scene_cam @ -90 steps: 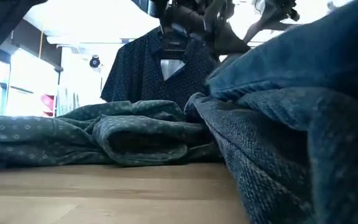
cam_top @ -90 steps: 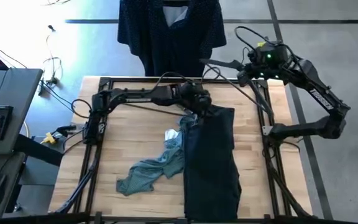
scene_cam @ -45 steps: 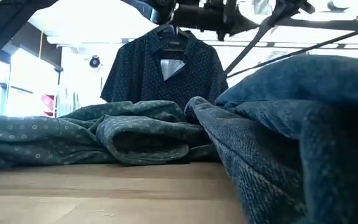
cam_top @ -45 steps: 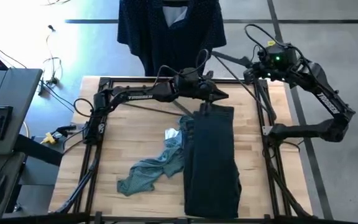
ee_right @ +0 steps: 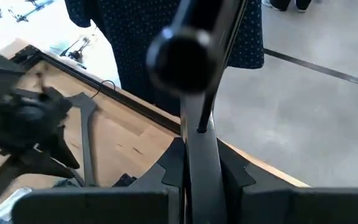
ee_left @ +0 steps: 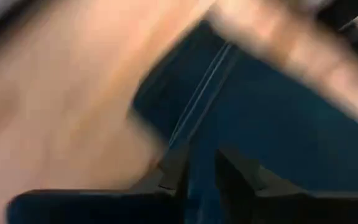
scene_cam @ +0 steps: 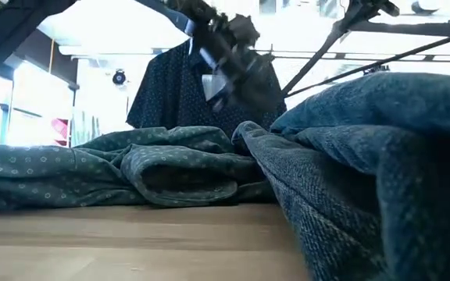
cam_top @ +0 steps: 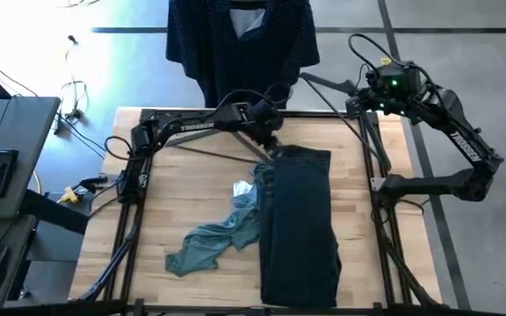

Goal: Hang clothes
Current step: Insert the hanger into the blue pants

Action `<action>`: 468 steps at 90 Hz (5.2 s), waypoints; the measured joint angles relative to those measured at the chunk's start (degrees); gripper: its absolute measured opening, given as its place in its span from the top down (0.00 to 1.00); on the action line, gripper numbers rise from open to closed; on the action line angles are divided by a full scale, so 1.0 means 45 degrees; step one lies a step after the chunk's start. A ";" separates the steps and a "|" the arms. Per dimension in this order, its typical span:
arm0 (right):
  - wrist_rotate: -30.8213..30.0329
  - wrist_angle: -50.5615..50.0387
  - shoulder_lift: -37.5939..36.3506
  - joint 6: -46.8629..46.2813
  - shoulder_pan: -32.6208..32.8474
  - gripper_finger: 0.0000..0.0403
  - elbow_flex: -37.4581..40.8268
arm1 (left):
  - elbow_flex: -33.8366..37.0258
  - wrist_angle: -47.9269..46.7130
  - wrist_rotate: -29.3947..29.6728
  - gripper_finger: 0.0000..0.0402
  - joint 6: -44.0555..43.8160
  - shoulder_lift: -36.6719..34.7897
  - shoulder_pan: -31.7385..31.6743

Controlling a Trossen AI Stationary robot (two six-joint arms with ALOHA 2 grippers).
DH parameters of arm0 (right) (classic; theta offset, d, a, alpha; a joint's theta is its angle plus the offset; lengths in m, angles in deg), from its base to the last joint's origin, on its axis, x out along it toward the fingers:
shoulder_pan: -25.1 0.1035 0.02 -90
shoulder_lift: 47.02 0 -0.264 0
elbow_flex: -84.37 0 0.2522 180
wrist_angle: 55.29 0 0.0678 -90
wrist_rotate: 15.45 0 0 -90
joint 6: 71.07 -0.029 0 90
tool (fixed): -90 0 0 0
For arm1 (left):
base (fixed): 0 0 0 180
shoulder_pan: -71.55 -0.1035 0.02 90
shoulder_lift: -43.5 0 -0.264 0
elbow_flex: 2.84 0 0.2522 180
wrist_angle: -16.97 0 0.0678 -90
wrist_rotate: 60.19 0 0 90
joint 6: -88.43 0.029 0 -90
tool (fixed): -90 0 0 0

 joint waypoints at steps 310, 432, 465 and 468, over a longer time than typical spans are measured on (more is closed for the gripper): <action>0.0189 0.1287 0.0010 0.0657 0.0000 0.94 0.0000 | -0.3314 -0.4116 -0.2273 0.62 -0.1885 0.2807 0.0192; 0.0436 0.1378 0.0009 0.1002 0.0000 0.94 -0.0005 | -0.3307 -0.0158 -0.2282 0.51 -0.6038 0.3191 0.0797; 0.0485 0.1379 0.0019 0.1225 0.0000 0.94 -0.0005 | -0.3298 -0.0811 -0.2137 0.51 -0.5780 0.3390 0.0862; 0.0485 0.1379 0.0032 0.1225 0.0000 0.94 -0.0005 | -0.3310 -0.0589 -0.2175 0.51 -0.5873 0.3447 0.0890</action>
